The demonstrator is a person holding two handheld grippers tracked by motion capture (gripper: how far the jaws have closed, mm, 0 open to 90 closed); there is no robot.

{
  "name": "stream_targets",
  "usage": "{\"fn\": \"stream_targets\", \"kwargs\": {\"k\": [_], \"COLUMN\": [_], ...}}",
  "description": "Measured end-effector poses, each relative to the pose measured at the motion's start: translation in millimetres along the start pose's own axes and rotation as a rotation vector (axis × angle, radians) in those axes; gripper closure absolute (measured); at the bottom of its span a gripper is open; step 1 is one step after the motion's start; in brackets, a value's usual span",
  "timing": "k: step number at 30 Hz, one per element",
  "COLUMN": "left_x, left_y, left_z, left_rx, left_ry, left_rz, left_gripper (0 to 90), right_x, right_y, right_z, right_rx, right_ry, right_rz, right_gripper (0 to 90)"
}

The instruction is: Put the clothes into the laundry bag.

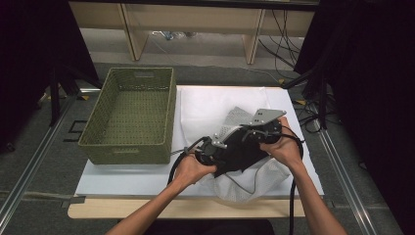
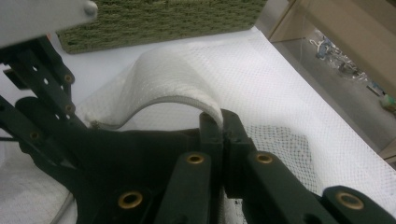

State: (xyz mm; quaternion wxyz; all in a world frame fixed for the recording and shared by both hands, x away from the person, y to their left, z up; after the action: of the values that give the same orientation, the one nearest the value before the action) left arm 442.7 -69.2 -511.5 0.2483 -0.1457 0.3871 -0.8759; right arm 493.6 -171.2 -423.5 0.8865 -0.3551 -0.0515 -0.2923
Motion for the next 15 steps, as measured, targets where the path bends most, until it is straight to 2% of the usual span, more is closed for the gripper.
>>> {"fn": "stream_targets", "kwargs": {"k": [1,2,3,5,6,7,12,15], "left_x": [0.9,-0.5,0.2,-1.7,-3.7,-5.2,-14.7,-19.9], "left_y": [2.3,1.6,4.2,7.2,7.0,10.2,16.8,19.5], "left_z": [3.6,3.2,7.0,14.1,15.3,18.8,27.7,32.5], "left_rx": [0.018,-0.004,0.017,0.038,0.026,0.041,0.058,0.078], "left_ry": [-0.015,0.010,-0.019,-0.026,-0.015,-0.036,-0.066,-0.086], "left_rz": [0.005,0.006,0.017,0.025,0.029,0.036,0.045,0.068], "left_gripper": [83.1,83.6,84.0,84.7,84.9,85.0,85.1,85.1], "right_x": [-0.5,-0.8,-1.5,-1.7,-1.6,-2.6,-0.9,0.2], "right_y": [-0.1,0.1,0.0,0.4,0.6,0.2,-1.5,-1.7], "right_z": [-0.1,-0.4,-0.4,0.5,1.1,1.0,1.7,0.9], "right_rx": [-0.002,-0.005,-0.007,-0.005,-0.002,-0.006,0.001,0.002], "right_ry": [0.008,0.009,0.013,0.002,-0.005,0.007,0.002,0.003], "right_rz": [0.000,0.000,0.002,0.003,0.002,0.003,0.001,-0.001], "right_gripper": [90.0,89.9,90.0,89.9,90.0,90.0,90.0,89.9]}}
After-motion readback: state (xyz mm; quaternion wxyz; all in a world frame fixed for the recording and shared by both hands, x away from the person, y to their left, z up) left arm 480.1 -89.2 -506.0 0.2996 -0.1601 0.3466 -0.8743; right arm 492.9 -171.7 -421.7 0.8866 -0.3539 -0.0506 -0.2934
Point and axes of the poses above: each handheld gripper's, and its own axes: y roughly forward along the jaws, z roughly out of its top, x roughly to its right, the point moved 9 cm from there along y, roughly forward along the jaws
